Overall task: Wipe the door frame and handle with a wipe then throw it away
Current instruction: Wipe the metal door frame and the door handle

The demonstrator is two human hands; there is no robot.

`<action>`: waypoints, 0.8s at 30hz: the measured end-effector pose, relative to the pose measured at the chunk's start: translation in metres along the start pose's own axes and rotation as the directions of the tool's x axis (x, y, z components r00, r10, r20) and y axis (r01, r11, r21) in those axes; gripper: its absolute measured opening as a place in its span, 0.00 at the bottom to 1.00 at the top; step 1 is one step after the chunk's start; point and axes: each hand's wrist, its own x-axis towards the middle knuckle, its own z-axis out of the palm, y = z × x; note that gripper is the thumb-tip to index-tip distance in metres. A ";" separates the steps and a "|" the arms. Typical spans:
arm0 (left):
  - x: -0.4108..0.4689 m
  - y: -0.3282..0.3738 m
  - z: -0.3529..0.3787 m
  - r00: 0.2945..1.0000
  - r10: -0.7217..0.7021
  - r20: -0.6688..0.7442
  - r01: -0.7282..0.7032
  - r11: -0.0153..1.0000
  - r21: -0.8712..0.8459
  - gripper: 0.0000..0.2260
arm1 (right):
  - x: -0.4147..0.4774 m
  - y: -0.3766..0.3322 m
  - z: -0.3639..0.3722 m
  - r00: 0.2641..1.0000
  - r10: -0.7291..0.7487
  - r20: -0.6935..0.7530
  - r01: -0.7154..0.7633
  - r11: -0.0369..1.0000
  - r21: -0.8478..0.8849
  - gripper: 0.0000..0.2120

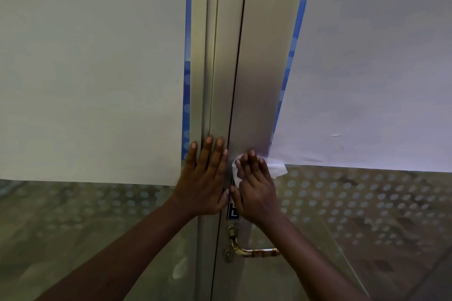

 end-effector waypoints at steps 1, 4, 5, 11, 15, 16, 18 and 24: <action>0.000 0.000 0.000 1.000 0.004 -0.001 -0.004 1.000 0.004 0.39 | -0.003 0.002 0.000 0.999 -0.022 0.030 0.023 0.999 -0.022 0.20; 0.000 0.000 -0.002 1.000 0.017 -0.006 -0.017 1.000 0.024 0.41 | -0.011 0.013 0.002 0.991 -0.117 0.066 0.122 0.989 -0.084 0.20; 0.000 0.000 -0.003 1.000 0.018 -0.007 -0.018 0.999 0.028 0.41 | -0.013 0.017 0.001 0.985 -0.150 0.079 0.157 0.983 -0.092 0.20; 0.002 0.001 -0.008 1.000 0.025 -0.005 -0.025 0.998 0.059 0.38 | -0.038 0.042 -0.012 0.913 -0.341 0.226 0.357 0.934 -0.033 0.22; 0.004 0.001 -0.010 1.000 0.011 0.003 -0.011 0.998 0.066 0.37 | -0.049 0.055 -0.025 0.800 -0.467 0.377 0.511 0.860 -0.018 0.20; 0.004 0.001 -0.011 1.000 0.010 0.004 -0.011 0.998 0.067 0.37 | -0.048 0.057 -0.028 0.773 -0.488 0.406 0.541 0.841 -0.018 0.20; 0.004 0.002 -0.011 1.000 0.011 0.001 -0.011 0.998 0.065 0.37 | -0.042 0.058 -0.032 0.765 -0.486 0.423 0.553 0.832 -0.045 0.21; 0.003 0.002 -0.006 1.000 0.003 -0.013 -0.002 0.998 0.055 0.38 | -0.002 0.056 -0.034 0.932 -0.288 0.220 0.338 0.910 -0.241 0.25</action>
